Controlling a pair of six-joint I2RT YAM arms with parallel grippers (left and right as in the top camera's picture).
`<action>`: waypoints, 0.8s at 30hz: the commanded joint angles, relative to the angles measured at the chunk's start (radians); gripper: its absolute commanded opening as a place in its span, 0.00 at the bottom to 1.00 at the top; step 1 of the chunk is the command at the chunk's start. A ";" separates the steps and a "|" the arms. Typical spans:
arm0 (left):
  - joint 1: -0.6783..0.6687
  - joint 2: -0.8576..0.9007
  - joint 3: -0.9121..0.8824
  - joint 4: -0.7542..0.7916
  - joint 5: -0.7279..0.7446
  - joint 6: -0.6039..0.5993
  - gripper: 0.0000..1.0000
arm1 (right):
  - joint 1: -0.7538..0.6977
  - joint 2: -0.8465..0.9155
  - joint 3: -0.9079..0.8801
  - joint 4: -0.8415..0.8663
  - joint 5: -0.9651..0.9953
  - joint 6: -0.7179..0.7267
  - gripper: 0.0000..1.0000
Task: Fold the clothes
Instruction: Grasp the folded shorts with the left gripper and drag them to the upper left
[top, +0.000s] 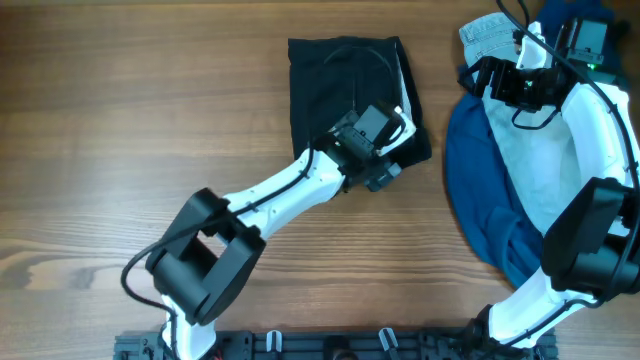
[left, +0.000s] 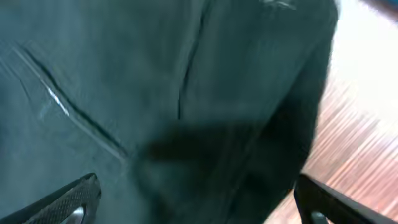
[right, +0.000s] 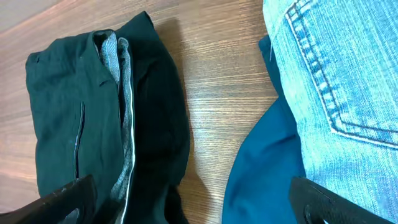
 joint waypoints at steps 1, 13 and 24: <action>0.017 0.033 0.001 -0.013 -0.076 0.068 1.00 | -0.002 -0.017 0.014 0.013 -0.001 0.008 1.00; 0.040 0.103 0.000 -0.015 -0.075 0.115 0.64 | -0.001 -0.017 0.014 0.020 -0.001 0.007 1.00; 0.244 0.104 0.000 0.142 -0.125 -0.085 0.04 | -0.001 -0.017 0.014 0.020 -0.001 0.008 1.00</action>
